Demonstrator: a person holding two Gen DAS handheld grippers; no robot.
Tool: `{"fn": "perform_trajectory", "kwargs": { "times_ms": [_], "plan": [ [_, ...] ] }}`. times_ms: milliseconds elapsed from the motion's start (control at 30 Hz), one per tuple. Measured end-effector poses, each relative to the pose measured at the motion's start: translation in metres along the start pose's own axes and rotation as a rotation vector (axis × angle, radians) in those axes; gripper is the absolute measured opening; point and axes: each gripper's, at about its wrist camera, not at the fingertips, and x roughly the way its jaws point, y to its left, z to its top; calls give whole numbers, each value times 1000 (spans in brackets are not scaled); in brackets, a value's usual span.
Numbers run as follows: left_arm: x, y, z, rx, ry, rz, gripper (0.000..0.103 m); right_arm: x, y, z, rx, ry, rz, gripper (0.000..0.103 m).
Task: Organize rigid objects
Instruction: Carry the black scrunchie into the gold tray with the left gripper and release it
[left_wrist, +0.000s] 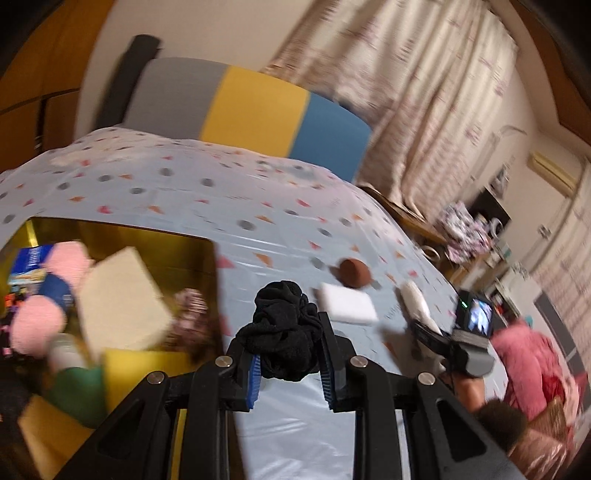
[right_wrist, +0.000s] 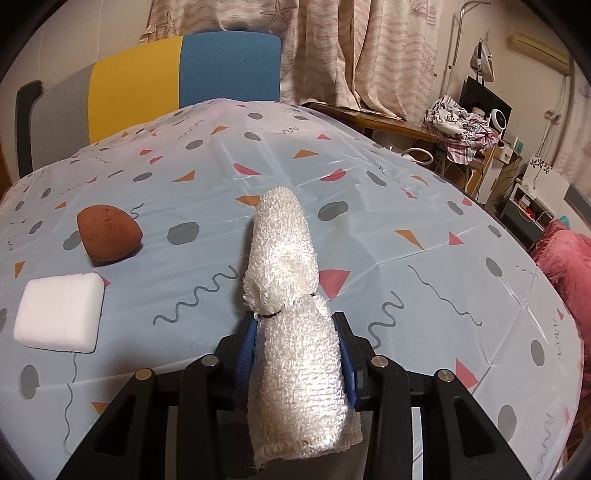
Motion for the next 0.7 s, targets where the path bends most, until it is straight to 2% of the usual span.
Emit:
{"fn": "perform_trajectory", "kwargs": {
  "times_ms": [233, 400, 467, 567, 700],
  "plan": [
    [-6, 56, 13, -145, -30, 85, 25, -9, -3, -2, 13, -30, -21, 40],
    [1, 82, 16, -194, -4, 142, 25, -14, -5, -4, 18, -39, -27, 40],
    [3, 90, 15, -212, 11, 148, 31, -16, -5, -5, 18, -44, -32, 40],
    [5, 94, 13, -216, 37, 170, 50, -19, -4, -6, 14, -55, -38, 40],
    [-2, 95, 8, -206, 24, 180, 59, -24, -1, -7, 2, -70, -38, 40]
  ]
}}
